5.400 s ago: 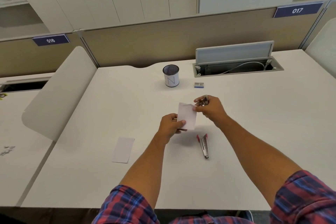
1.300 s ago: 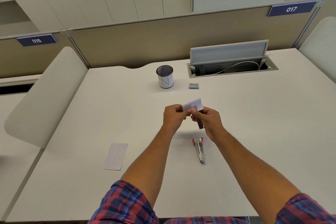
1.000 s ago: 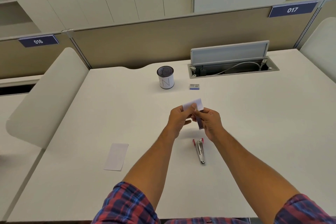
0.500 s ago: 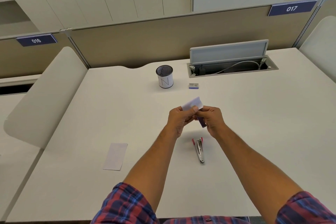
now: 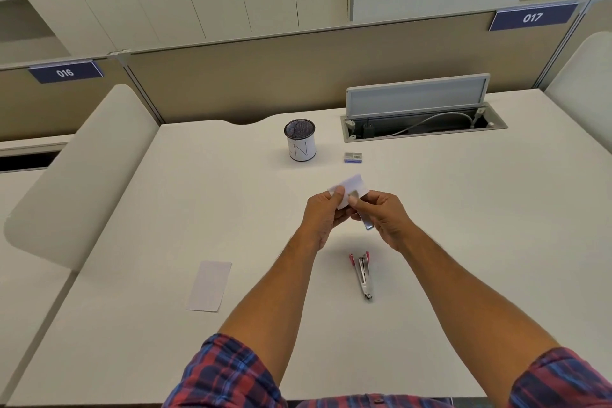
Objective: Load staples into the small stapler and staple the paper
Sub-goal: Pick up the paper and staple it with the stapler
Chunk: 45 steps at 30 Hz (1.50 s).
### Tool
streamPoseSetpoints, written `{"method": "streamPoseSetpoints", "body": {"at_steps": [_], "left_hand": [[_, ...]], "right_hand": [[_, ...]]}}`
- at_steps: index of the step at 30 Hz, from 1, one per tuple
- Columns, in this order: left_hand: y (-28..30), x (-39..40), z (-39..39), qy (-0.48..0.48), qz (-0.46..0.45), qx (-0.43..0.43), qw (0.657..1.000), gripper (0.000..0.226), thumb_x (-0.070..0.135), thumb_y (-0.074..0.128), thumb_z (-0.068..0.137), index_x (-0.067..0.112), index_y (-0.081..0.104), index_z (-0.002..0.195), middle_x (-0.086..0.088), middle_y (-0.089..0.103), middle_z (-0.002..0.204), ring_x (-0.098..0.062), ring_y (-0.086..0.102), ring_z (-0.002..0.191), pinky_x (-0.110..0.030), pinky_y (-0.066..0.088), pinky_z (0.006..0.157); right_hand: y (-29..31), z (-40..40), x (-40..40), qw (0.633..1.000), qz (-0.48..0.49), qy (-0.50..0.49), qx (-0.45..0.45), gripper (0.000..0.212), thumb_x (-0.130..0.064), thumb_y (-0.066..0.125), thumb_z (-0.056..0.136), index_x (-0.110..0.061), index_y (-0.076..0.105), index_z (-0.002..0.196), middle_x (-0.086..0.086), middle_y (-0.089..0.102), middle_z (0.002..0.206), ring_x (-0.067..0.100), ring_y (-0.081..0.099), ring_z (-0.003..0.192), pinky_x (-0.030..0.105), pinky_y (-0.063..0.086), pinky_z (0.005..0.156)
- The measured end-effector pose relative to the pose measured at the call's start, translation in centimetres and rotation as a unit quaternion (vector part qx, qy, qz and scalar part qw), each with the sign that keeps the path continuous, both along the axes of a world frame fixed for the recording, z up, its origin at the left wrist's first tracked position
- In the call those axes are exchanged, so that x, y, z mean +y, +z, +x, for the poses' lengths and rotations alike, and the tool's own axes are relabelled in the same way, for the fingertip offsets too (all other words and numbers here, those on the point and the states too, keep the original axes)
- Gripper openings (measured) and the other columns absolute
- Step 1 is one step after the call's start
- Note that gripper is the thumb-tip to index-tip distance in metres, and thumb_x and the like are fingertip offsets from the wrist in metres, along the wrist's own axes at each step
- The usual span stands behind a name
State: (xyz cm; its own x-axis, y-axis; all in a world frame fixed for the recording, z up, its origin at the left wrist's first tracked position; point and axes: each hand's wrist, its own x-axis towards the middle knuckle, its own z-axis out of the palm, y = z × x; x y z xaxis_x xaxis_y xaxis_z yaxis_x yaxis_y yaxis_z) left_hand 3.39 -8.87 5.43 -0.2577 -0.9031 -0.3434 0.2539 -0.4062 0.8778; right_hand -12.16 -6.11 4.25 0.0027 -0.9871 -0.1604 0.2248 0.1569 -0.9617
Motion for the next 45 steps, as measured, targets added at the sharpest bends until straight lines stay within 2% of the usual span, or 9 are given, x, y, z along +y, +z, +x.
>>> {"method": "streamPoseSetpoints", "body": {"at_steps": [5, 10, 15, 20, 27, 31, 33, 36, 45], "left_hand": [[0.2, -0.3, 0.3, -0.002, -0.013, -0.035, 0.999, 0.020, 0.028, 0.063, 0.100, 0.012, 0.075, 0.098, -0.009, 0.078, 0.094, -0.020, 0.076, 0.080, -0.025, 0.061, 0.073], [0.2, -0.5, 0.3, -0.027, -0.051, -0.079, 0.995, 0.026, 0.028, 0.061, 0.101, 0.006, 0.073, 0.108, -0.021, 0.073, 0.112, -0.029, 0.073, 0.099, -0.035, 0.060, 0.091], [0.3, -0.1, 0.1, -0.065, -0.067, -0.090, 0.992, 0.039, 0.039, 0.065, 0.097, 0.007, 0.072, 0.117, -0.014, 0.076, 0.107, -0.027, 0.074, 0.100, -0.038, 0.058, 0.096], [0.4, 0.5, -0.8, -0.022, -0.063, -0.057, 0.996, 0.038, 0.032, 0.075, 0.091, -0.003, 0.073, 0.106, -0.008, 0.069, 0.075, -0.019, 0.065, 0.071, -0.037, 0.060, 0.088], [0.7, 1.4, -2.2, 0.051, -0.027, -0.027, 0.998, 0.015, 0.023, 0.075, 0.091, 0.010, 0.071, 0.086, -0.020, 0.063, 0.086, -0.029, 0.059, 0.077, -0.038, 0.059, 0.078], [0.8, 0.7, -1.3, 0.023, -0.028, -0.027, 0.999, 0.025, 0.031, 0.073, 0.093, 0.008, 0.075, 0.100, -0.019, 0.069, 0.094, -0.028, 0.063, 0.086, -0.035, 0.060, 0.088], [0.9, 0.2, -1.0, 0.006, -0.025, -0.050, 0.998, 0.041, 0.040, 0.062, 0.099, 0.002, 0.071, 0.113, -0.022, 0.070, 0.103, -0.029, 0.066, 0.091, -0.041, 0.058, 0.095], [1.1, -0.2, -1.0, 0.050, -0.005, -0.063, 0.997, 0.044, 0.039, 0.048, 0.106, 0.001, 0.064, 0.123, -0.027, 0.068, 0.119, -0.037, 0.069, 0.103, -0.048, 0.056, 0.099], [1.2, -0.7, 0.6, 0.106, 0.001, -0.045, 0.993, 0.040, 0.038, 0.039, 0.109, 0.006, 0.058, 0.126, -0.019, 0.073, 0.116, -0.031, 0.074, 0.099, -0.041, 0.057, 0.091]], "right_hand": [[-0.3, 0.5, 0.2, 0.999, 0.011, -0.020, -0.042, 0.043, -0.033, 0.078, 0.081, 0.001, 0.075, 0.105, 0.013, 0.076, 0.088, 0.020, 0.070, 0.081, 0.029, 0.057, 0.076], [-0.5, 0.7, 0.3, 0.997, 0.026, -0.061, -0.031, 0.055, -0.043, 0.077, 0.079, 0.007, 0.072, 0.103, 0.015, 0.070, 0.078, 0.022, 0.059, 0.068, 0.026, 0.047, 0.061], [-0.7, 1.0, 0.1, 0.996, 0.020, -0.079, -0.036, 0.050, -0.040, 0.078, 0.080, 0.005, 0.075, 0.102, 0.014, 0.072, 0.083, 0.021, 0.060, 0.071, 0.028, 0.052, 0.065], [-0.9, 1.6, -0.3, 0.993, 0.028, -0.109, -0.030, 0.025, -0.028, 0.079, 0.087, -0.012, 0.077, 0.067, 0.004, 0.063, 0.057, 0.016, 0.057, 0.057, 0.026, 0.052, 0.061], [-0.6, 2.3, -0.5, 0.985, 0.054, -0.155, -0.045, 0.032, -0.012, 0.081, 0.078, -0.017, 0.068, 0.048, -0.001, 0.054, 0.047, 0.012, 0.051, 0.046, 0.026, 0.045, 0.052], [0.2, 2.0, -0.4, 0.990, 0.047, -0.131, -0.011, 0.023, -0.023, 0.082, 0.085, -0.005, 0.076, 0.071, 0.012, 0.062, 0.062, 0.021, 0.051, 0.053, 0.030, 0.044, 0.054], [0.3, 1.7, -0.3, 0.993, 0.047, -0.102, -0.034, 0.039, -0.032, 0.077, 0.089, 0.007, 0.074, 0.092, 0.021, 0.065, 0.080, 0.028, 0.053, 0.069, 0.031, 0.046, 0.057], [0.7, 1.7, 0.1, 0.994, 0.045, -0.054, -0.080, 0.038, -0.036, 0.064, 0.097, 0.001, 0.071, 0.106, 0.017, 0.069, 0.094, 0.025, 0.063, 0.077, 0.029, 0.047, 0.062], [-0.2, 0.4, 1.4, 0.979, 0.057, -0.022, -0.196, 0.040, -0.041, 0.052, 0.101, -0.007, 0.069, 0.114, 0.005, 0.068, 0.092, 0.014, 0.058, 0.071, 0.023, 0.047, 0.063]]}}
